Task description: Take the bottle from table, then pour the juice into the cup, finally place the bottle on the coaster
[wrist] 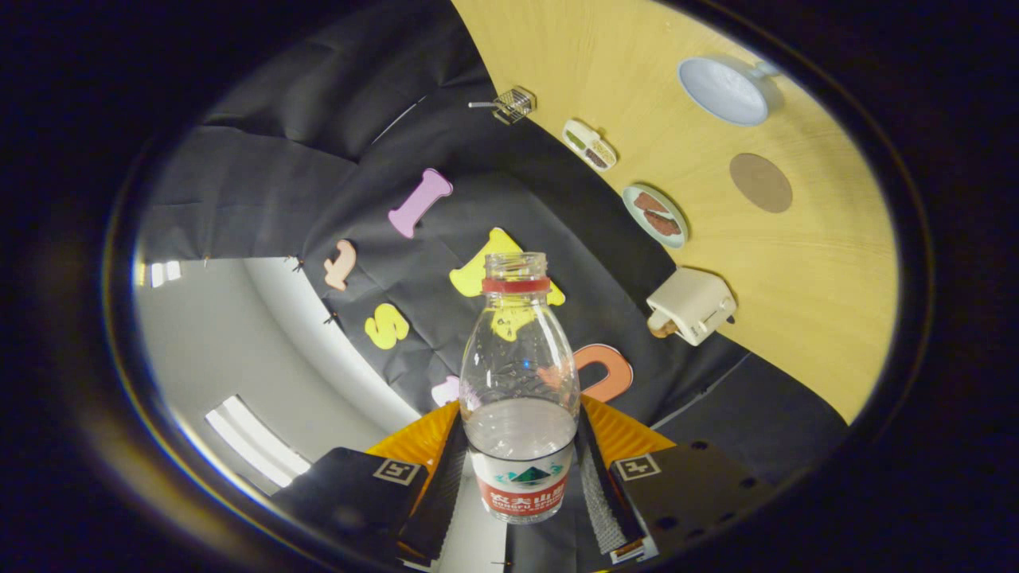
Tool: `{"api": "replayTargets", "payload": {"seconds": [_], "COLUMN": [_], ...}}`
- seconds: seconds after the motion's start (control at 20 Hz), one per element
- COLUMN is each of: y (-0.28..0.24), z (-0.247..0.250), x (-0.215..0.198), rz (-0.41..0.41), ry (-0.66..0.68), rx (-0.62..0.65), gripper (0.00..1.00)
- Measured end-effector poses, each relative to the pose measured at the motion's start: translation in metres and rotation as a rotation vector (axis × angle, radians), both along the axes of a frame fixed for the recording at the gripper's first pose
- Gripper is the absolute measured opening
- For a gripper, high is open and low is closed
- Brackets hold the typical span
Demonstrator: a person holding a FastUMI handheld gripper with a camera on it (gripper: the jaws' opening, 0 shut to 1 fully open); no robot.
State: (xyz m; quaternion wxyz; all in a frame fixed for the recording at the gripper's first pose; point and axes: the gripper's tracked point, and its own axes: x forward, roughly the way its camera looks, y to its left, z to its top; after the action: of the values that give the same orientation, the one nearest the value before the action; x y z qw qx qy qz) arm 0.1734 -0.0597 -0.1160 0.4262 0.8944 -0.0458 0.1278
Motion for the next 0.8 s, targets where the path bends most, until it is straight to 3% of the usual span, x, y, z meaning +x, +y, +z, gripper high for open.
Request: {"api": "replayTargets", "payload": {"seconds": [0.25,0.45,0.65,0.8], "y": [-0.002,-0.003,0.014,0.011], "z": [0.001,0.004,0.006,0.009], "x": [0.001,-0.003,-0.005,-0.009], "rz": [-0.003,-0.039,-0.028,-0.078], "ry": [0.003,-0.007,0.007,0.005], "rx": [0.006,-0.067,-0.244,-0.463], "gripper": [0.73,0.73,0.73,0.73]}}
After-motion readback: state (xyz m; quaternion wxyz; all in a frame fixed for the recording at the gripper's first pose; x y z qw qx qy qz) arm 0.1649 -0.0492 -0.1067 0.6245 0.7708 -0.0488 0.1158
